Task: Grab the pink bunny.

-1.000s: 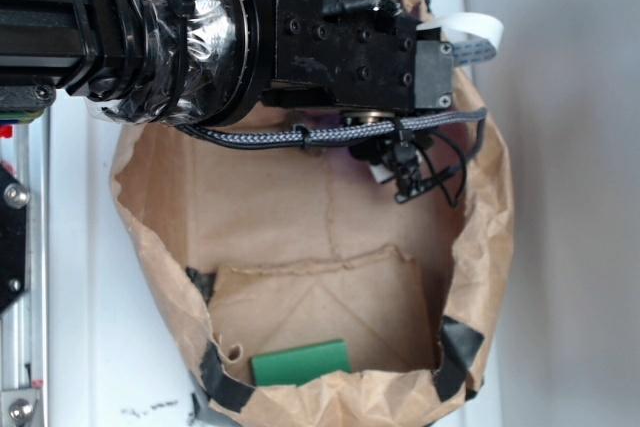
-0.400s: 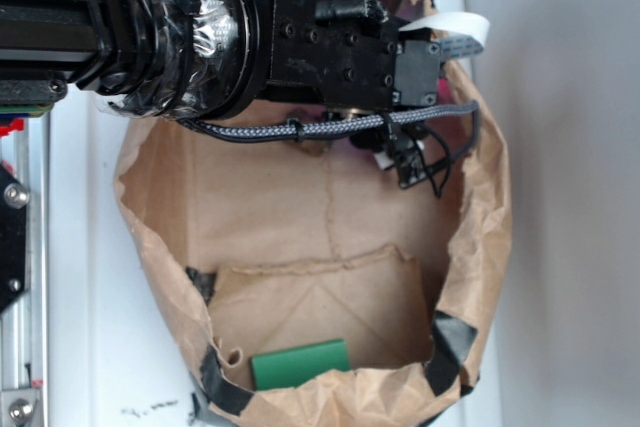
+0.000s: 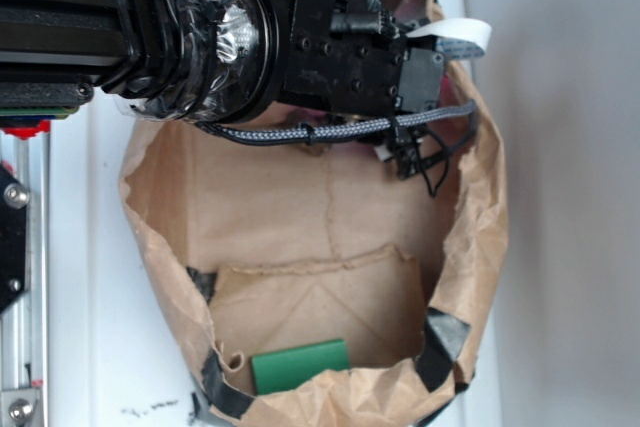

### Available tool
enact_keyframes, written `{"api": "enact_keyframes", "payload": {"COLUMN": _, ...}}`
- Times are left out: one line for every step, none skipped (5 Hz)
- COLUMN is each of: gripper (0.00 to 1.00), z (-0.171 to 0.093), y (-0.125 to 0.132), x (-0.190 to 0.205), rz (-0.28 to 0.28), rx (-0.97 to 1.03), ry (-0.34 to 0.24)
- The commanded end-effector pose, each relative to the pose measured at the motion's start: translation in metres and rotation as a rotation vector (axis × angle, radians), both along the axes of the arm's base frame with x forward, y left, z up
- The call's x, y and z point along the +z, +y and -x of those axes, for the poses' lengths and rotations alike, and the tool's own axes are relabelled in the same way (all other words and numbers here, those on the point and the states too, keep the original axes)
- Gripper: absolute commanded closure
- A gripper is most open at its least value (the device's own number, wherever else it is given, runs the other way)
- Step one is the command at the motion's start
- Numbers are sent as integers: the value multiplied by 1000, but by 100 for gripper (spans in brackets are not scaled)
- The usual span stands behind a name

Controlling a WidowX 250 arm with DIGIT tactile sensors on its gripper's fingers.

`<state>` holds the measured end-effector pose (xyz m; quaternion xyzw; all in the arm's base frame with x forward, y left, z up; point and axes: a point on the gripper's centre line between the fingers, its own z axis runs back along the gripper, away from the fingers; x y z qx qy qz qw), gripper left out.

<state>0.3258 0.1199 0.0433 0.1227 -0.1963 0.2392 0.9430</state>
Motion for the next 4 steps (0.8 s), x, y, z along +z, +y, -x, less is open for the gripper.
{"api": "enact_keyframes", "payload": {"gripper": 0, "z": -8, "y": 8, "x": 5, "rz": -21, "rx": 12, "ry": -46}}
{"api": "enact_keyframes", "payload": {"gripper": 100, "z": -10, "y": 8, "x": -1, "rz": -37, "rx": 33, "ry": -38}}
{"api": "enact_keyframes", "payload": {"gripper": 100, "z": -9, "y": 7, "x": 2, "rz": -24, "rx": 25, "ry": -46}}
{"api": "enact_keyframes", "payload": {"gripper": 100, "z": -9, "y": 5, "x": 3, "rz": -18, "rx": 18, "ry": -49}}
